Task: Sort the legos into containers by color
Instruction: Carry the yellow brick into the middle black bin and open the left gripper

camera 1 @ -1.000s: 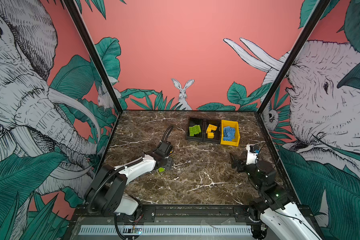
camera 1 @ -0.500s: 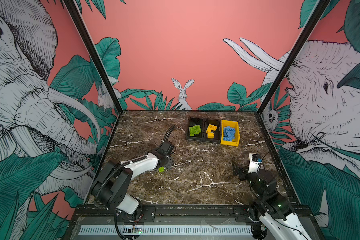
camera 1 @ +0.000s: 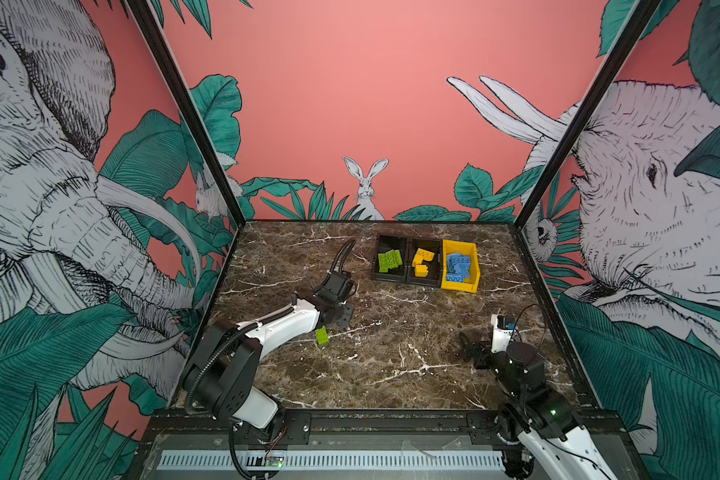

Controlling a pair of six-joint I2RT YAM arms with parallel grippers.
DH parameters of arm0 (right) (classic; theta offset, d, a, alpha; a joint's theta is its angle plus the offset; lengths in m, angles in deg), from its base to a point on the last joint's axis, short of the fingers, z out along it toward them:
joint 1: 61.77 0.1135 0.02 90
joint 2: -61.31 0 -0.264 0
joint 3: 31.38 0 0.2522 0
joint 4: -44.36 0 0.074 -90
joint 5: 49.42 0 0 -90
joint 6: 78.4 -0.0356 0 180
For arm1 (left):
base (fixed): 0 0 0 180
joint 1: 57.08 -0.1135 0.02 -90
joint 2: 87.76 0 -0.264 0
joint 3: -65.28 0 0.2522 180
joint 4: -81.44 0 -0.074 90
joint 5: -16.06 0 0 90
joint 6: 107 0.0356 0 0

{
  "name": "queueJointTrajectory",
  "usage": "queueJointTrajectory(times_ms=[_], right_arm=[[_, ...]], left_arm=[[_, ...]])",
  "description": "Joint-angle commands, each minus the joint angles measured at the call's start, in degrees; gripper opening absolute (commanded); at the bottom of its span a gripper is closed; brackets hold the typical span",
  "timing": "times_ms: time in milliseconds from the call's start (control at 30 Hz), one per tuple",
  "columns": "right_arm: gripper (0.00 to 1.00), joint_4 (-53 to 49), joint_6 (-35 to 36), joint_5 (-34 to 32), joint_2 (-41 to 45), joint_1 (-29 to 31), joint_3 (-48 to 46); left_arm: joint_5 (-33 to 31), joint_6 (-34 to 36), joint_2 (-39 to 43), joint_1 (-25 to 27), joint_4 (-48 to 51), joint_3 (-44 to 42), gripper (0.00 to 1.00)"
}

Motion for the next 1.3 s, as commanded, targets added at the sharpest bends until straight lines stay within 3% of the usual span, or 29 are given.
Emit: queueJointTrajectory(times_ms=[0,200,467,667,867,900,967,1100,1267], right_arm=[[0.95,2.4,-0.2,1.7,0.2,-0.2,-0.6],[0.95,3.2,0.0,2.9,0.9,-0.2,-1.2],[0.95,3.3,0.4,4.2,1.7,-0.2,-1.4],[0.95,3.3,0.4,4.4,2.6,-0.2,-1.7],[0.95,3.7,0.3,4.1,1.7,-0.2,-1.7],[0.95,3.7,0.3,4.0,1.6,-0.2,-1.7],[0.95,4.1,0.4,4.1,1.2,-0.2,-1.7],[0.95,4.7,0.4,4.4,0.3,-0.2,-1.6],[0.95,4.9,0.6,4.5,-0.4,-0.2,-1.6]], left_arm=[[3.5,1.4,-0.1,2.9,0.3,8.3,0.22],[5.0,4.3,-14.0,7.9,-1.5,27.8,0.23],[8.2,7.8,-35.1,9.0,-5.6,51.3,0.23],[9.4,10.1,-44.7,9.1,-9.0,61.0,0.26],[6.2,13.4,-51.0,9.0,-6.6,68.0,0.3],[5.7,13.9,-51.4,9.0,-6.6,68.4,0.35],[4.4,14.5,-52.3,9.0,-6.0,69.6,0.52],[3.2,15.1,-52.4,8.5,-2.6,72.2,0.72],[0.9,15.7,-44.4,8.4,0.3,67.6,0.78]])
